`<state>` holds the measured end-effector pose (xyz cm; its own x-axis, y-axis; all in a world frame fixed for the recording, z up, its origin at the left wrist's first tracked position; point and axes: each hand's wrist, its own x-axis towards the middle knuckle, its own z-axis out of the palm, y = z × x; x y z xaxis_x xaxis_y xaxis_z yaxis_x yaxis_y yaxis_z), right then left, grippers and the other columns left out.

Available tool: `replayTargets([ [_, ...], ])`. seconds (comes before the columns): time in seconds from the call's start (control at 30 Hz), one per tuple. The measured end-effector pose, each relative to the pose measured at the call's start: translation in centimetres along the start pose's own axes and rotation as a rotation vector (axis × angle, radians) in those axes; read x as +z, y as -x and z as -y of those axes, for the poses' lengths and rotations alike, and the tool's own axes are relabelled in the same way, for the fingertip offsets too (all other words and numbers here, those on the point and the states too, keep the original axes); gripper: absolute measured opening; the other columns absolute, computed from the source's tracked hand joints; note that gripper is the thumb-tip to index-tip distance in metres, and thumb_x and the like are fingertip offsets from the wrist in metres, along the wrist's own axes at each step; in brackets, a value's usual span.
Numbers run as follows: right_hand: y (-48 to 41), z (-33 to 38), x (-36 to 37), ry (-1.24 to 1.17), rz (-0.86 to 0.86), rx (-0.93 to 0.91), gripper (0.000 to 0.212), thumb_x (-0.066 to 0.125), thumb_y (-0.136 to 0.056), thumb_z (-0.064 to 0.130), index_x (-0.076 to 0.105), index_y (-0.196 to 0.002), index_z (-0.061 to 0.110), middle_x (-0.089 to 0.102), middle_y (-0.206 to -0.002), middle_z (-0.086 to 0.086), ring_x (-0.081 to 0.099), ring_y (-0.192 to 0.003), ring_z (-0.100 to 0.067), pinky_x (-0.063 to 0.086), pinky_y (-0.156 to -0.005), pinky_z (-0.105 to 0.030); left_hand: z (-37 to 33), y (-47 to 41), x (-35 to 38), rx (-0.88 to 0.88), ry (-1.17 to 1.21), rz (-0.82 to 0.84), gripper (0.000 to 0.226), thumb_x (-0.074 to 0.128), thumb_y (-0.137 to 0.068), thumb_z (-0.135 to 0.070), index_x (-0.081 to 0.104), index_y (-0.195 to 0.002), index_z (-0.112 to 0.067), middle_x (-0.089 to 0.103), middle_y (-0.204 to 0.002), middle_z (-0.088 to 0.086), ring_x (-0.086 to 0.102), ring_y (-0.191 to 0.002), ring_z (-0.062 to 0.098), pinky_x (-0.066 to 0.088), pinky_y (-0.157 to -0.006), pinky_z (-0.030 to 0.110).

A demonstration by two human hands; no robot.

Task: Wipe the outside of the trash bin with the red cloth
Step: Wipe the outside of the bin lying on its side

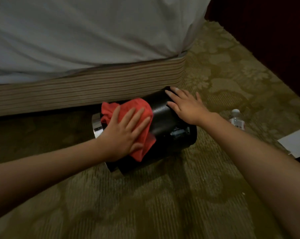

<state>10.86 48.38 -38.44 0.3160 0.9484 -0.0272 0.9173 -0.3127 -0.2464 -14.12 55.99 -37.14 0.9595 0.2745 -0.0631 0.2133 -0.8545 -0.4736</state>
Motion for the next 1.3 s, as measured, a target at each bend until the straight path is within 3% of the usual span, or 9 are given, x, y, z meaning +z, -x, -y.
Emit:
replayTargets([
  [0.07,0.1,0.0,0.0,-0.002,0.002,-0.004,0.051,0.021,-0.098,0.051,0.015,-0.147,0.038,0.007,-0.157,0.013,0.009,-0.143,-0.021,0.004,-0.110,-0.062,-1.1,2.4,0.4,0.089,-0.093,-0.034,0.084,0.039,-0.078,-0.064,0.020,-0.144,-0.016,0.026,-0.150,0.019,0.030,-0.136,0.037,0.023,-0.105,0.063],
  [0.17,0.1,0.1,0.1,-0.024,-0.011,-0.005,0.051,0.021,-0.098,0.050,0.015,-0.147,0.037,0.008,-0.157,0.012,0.008,-0.143,-0.022,0.005,-0.110,-0.063,-0.9,3.1,0.4,0.146,-0.110,-0.035,0.086,0.045,-0.079,-0.066,0.020,-0.145,-0.016,0.021,-0.151,0.018,0.026,-0.138,0.037,0.023,-0.106,0.062],
  [0.5,-0.2,0.6,0.1,-0.032,-0.018,0.028,0.050,0.021,-0.099,0.047,0.018,-0.147,0.034,0.010,-0.157,0.010,0.009,-0.143,-0.020,0.006,-0.111,-0.059,0.9,-2.3,-0.2,-0.122,0.121,0.071,0.078,-0.004,-0.083,-0.064,-0.022,-0.143,-0.018,0.002,-0.156,0.016,0.009,-0.144,0.032,0.011,-0.108,0.059],
  [0.63,-0.1,0.6,0.0,-0.035,-0.004,0.016,0.050,0.019,-0.099,0.048,0.017,-0.147,0.034,0.009,-0.157,0.010,0.008,-0.143,-0.020,0.005,-0.111,-0.060,1.2,2.7,0.9,0.062,-0.063,-0.054,0.078,0.022,-0.085,-0.062,0.010,-0.146,-0.014,0.019,-0.152,0.019,0.023,-0.140,0.034,0.016,-0.107,0.062],
  [0.73,0.0,0.7,-0.1,-0.036,-0.013,0.008,0.050,0.019,-0.099,0.047,0.017,-0.147,0.034,0.009,-0.157,0.010,0.010,-0.143,-0.020,0.007,-0.111,-0.059,0.4,5.1,1.2,0.123,-0.167,-0.037,0.083,0.038,-0.083,-0.063,0.016,-0.145,-0.013,0.013,-0.151,0.020,0.023,-0.139,0.035,0.014,-0.108,0.063],
  [0.93,0.0,1.0,0.0,-0.040,-0.027,0.014,0.050,0.020,-0.100,0.045,0.019,-0.147,0.031,0.011,-0.156,0.008,0.013,-0.142,-0.022,0.010,-0.112,-0.059,1.8,4.3,0.8,0.184,-0.159,0.010,0.075,0.030,-0.085,-0.063,0.020,-0.145,-0.018,0.020,-0.150,0.018,0.030,-0.137,0.034,0.025,-0.106,0.062],
  [1.13,-0.3,1.1,0.1,-0.021,-0.037,0.022,0.051,0.020,-0.100,0.044,0.021,-0.147,0.026,0.014,-0.156,0.002,0.016,-0.142,-0.024,0.012,-0.111,-0.058,5.9,2.1,0.9,-0.123,0.013,0.251,0.077,-0.015,-0.075,-0.065,-0.034,-0.133,-0.018,-0.013,-0.156,0.014,-0.009,-0.144,0.029,0.003,-0.111,0.057],
  [1.2,-0.2,1.1,0.1,-0.010,-0.035,0.026,0.051,0.019,-0.100,0.044,0.020,-0.148,0.026,0.013,-0.157,0.002,0.016,-0.142,-0.024,0.012,-0.111,-0.058,5.2,2.7,1.0,-0.109,-0.006,0.213,0.079,-0.007,-0.080,-0.064,-0.027,-0.137,-0.013,-0.008,-0.155,0.020,-0.005,-0.144,0.033,0.005,-0.110,0.061],
  [1.3,-0.2,1.4,0.0,0.002,-0.019,0.038,0.051,0.018,-0.100,0.044,0.020,-0.148,0.027,0.013,-0.157,0.004,0.015,-0.142,-0.023,0.012,-0.111,-0.059,2.2,4.5,1.4,0.007,-0.130,0.024,0.085,0.029,-0.080,-0.064,0.014,-0.143,-0.009,0.024,-0.148,0.026,0.026,-0.138,0.039,0.024,-0.103,0.066],
])
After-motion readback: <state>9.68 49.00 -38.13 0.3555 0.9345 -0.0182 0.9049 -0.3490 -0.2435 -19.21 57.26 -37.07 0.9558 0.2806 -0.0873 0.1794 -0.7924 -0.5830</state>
